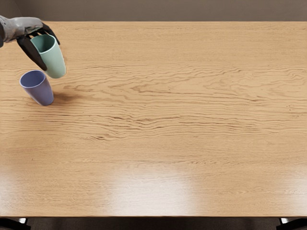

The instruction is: Pick up cup and place in cup with left hand

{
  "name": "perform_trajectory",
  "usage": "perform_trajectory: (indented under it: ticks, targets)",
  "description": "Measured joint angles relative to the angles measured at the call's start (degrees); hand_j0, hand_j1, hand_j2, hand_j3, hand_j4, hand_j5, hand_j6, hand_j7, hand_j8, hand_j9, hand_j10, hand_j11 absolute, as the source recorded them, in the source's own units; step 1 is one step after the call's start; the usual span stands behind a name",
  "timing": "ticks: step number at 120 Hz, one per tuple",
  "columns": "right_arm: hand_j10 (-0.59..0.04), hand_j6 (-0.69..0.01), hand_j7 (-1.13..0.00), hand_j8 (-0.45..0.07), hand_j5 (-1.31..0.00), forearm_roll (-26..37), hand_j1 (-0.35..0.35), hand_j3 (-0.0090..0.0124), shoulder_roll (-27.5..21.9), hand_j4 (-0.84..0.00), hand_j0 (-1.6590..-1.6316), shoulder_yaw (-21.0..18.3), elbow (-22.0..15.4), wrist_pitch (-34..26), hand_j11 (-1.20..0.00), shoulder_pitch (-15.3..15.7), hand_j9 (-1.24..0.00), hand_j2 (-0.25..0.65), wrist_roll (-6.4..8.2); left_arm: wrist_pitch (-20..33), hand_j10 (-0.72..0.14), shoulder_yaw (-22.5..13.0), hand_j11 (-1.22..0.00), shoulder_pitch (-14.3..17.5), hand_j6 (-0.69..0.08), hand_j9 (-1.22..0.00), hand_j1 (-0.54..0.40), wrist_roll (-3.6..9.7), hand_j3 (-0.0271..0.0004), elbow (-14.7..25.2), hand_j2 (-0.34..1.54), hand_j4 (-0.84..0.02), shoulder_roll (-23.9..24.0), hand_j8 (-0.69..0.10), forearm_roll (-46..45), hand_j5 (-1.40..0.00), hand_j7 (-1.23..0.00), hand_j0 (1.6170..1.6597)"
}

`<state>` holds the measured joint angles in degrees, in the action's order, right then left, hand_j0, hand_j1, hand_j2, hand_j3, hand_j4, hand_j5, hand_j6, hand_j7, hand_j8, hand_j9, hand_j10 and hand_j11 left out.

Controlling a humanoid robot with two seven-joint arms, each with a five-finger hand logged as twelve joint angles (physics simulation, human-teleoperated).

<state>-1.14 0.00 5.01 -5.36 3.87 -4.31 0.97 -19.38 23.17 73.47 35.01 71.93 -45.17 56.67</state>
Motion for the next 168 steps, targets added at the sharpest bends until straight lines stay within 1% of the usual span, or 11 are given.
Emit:
perform_trajectory:
  ticks: [16,20,24,48,71,79,83,140,168]
  targets:
    - [0.000,-0.001,0.00,0.000,0.00,0.00,-0.349,0.0000,0.00,0.000,-1.6581,-0.01,0.00,0.00,0.00,0.00,0.00,0.000,0.00,-0.12,-0.465,-0.04,-0.65,0.00,-0.302,-0.65,-0.093,0.00,0.0000,-0.02,0.10,-0.451,-1.33,-0.312,0.05,-0.63,-0.64,1.6536]
    - [0.000,0.000,0.00,0.000,0.00,0.00,-0.349,0.0000,0.00,0.000,-1.6581,-0.01,0.00,0.00,0.00,0.00,0.00,0.000,0.00,-0.14,-0.463,-0.05,-0.65,0.47,-0.312,-0.65,-0.082,0.00,0.0000,-0.02,0.09,-0.454,-2.07,-0.315,-0.06,-0.64,-0.64,1.6535]
    - [0.000,-0.001,0.00,0.000,0.00,0.00,-0.349,0.0000,0.00,0.000,-1.6581,0.00,0.00,0.00,0.00,0.00,0.00,0.000,0.00,-0.14,-0.465,-0.05,-0.65,0.68,-0.303,-0.65,-0.097,0.00,0.0000,-0.02,0.10,-0.452,-2.54,-0.314,0.01,-0.63,-0.64,1.6537]
    - [0.000,-0.001,0.00,0.000,0.00,0.00,-0.349,0.0000,0.00,0.000,-1.6581,0.00,0.00,0.00,0.00,0.00,0.00,0.000,0.00,-0.16,-0.465,-0.06,-0.65,0.53,-0.303,-0.65,-0.092,0.00,0.0000,-0.06,0.10,-0.451,-3.30,-0.310,-0.04,-0.63,-0.64,1.6536]
    - [0.000,-0.001,0.00,0.000,0.00,0.00,-0.349,0.0000,0.00,0.000,-1.6581,0.00,0.00,0.00,0.00,0.00,0.00,0.000,0.00,-0.12,-0.466,-0.29,-0.65,-0.47,-0.302,-0.65,-0.100,0.00,0.0000,-0.09,0.11,-0.448,-4.30,-0.309,-0.02,-0.63,-0.64,1.6536]
    - [0.000,0.000,0.00,0.000,0.00,0.00,-0.349,0.0000,0.00,0.000,-1.6581,0.00,0.00,0.00,0.00,0.00,0.00,0.000,0.00,-0.13,-0.464,-0.39,-0.65,-0.70,-0.313,-0.65,-0.086,0.00,0.0000,-0.09,0.10,-0.453,-4.77,-0.314,-0.14,-0.64,-0.64,1.6534]
    - [0.000,-0.001,0.00,0.000,0.00,0.00,-0.349,0.0000,0.00,0.000,-1.6581,0.00,0.00,0.00,0.00,0.00,0.00,0.000,0.00,-0.12,-0.466,-0.41,-0.65,-0.92,-0.304,-0.65,-0.098,0.00,0.0000,-0.10,0.11,-0.452,-5.05,-0.313,-0.05,-0.63,-0.64,1.6536]
    - [0.000,-0.001,0.00,0.000,0.00,0.00,-0.349,0.0000,0.00,0.000,-1.6581,0.00,0.00,0.00,0.00,0.00,0.00,0.000,0.00,-0.10,-0.465,-0.50,-0.65,-2.29,-0.308,-0.65,-0.094,0.00,0.0000,-0.36,0.11,-0.454,-5.91,-0.315,0.20,-0.63,-0.64,1.6535]
    - [0.000,-0.001,0.00,0.000,0.00,0.00,-0.349,0.0000,0.00,0.000,-1.6581,0.00,0.00,0.00,0.00,0.00,0.00,0.000,0.00,0.47,-0.466,-0.50,-0.65,-2.17,-0.303,-0.65,-0.095,0.00,0.0000,-2.87,0.11,-0.450,-5.03,-0.311,0.33,-0.63,-0.64,1.6535]
